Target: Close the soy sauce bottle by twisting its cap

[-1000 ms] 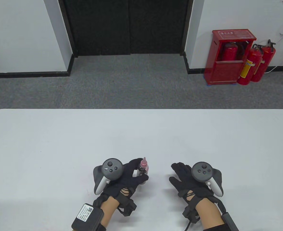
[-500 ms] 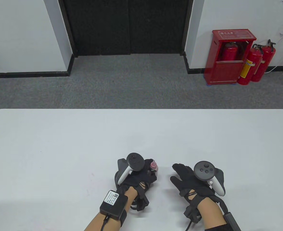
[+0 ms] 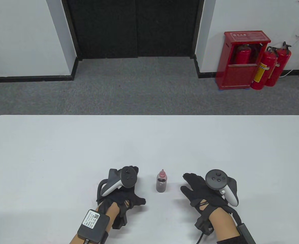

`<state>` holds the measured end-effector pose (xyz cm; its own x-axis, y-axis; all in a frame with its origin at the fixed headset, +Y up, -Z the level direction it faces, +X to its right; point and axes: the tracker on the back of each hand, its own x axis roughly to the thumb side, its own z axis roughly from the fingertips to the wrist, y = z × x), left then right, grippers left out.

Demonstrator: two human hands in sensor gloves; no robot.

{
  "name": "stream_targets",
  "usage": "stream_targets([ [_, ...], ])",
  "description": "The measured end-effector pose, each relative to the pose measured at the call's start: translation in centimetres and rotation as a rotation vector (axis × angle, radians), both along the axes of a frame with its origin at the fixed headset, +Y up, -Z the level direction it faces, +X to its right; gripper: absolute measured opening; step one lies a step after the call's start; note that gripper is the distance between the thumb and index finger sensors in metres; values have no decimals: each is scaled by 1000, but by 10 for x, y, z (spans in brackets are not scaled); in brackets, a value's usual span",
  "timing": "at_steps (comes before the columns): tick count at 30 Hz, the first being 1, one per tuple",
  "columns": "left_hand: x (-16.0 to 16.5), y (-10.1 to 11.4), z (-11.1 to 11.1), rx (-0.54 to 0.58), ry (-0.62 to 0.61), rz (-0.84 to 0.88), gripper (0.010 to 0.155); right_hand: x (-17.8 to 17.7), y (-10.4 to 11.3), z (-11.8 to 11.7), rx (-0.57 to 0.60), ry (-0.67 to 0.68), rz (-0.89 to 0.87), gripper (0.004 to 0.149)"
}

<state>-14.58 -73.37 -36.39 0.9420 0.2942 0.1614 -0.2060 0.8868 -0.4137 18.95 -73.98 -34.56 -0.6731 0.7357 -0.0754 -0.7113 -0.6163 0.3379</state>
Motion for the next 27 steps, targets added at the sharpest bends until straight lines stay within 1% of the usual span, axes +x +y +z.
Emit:
stream_targets([
  [4,-32,-6,15,7,33,18,122,-4,-2,-1,-15,17,31,75],
  [5,-42,-8,20,35,60,59,122,-6,-2,-1,-18,24,43,75],
  [6,-48,-8,22,51,83,78,120,-7,-2,-1,-19,29,50,75],
  [8,-60,-3,24,14,66,65,119,-11,-3,0,-34,51,74,75],
  [9,-63,-2,23,37,77,70,119,-13,-4,0,-33,58,80,74],
  [10,-64,-2,23,48,91,68,118,-14,-4,0,-29,63,84,75],
  [15,-60,-4,23,47,57,26,114,-23,-8,1,-45,92,112,78],
  [18,-60,-7,22,31,63,-13,114,-23,-10,2,-56,92,118,79],
  [21,-65,-3,22,63,85,-51,113,-21,-11,4,-67,81,103,79],
  [24,-66,-1,22,68,100,-27,112,-21,-9,5,-67,80,100,79],
  [27,-64,-3,22,52,88,-27,111,-21,-8,5,-65,79,96,79],
])
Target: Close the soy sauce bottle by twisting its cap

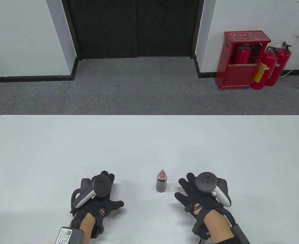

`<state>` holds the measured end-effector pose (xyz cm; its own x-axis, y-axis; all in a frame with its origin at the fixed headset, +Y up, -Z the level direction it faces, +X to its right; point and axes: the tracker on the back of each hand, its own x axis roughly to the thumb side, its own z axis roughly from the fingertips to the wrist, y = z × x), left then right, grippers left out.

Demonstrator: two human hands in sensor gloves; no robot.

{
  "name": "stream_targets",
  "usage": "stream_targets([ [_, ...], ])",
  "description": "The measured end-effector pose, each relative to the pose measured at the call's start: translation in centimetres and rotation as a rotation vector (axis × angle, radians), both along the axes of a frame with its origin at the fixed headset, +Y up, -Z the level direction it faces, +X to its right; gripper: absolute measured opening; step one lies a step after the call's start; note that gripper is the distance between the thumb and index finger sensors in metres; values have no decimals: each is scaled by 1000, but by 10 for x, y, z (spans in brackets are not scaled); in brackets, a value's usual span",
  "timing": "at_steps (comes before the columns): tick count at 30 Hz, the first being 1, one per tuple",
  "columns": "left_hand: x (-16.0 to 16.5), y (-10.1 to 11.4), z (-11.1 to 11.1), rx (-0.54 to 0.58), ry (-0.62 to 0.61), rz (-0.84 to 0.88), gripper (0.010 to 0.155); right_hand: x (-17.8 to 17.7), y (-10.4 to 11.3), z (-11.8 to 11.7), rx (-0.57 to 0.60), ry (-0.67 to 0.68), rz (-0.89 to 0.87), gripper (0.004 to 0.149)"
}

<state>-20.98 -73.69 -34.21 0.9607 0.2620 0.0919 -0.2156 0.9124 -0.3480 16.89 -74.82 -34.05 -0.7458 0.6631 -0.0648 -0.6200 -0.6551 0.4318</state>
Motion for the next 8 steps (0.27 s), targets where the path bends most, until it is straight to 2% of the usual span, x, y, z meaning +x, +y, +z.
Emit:
stream_targets([
  [8,4,-3,-1,-7,5,-32,112,-2,-2,-1,-5,31,4,78],
])
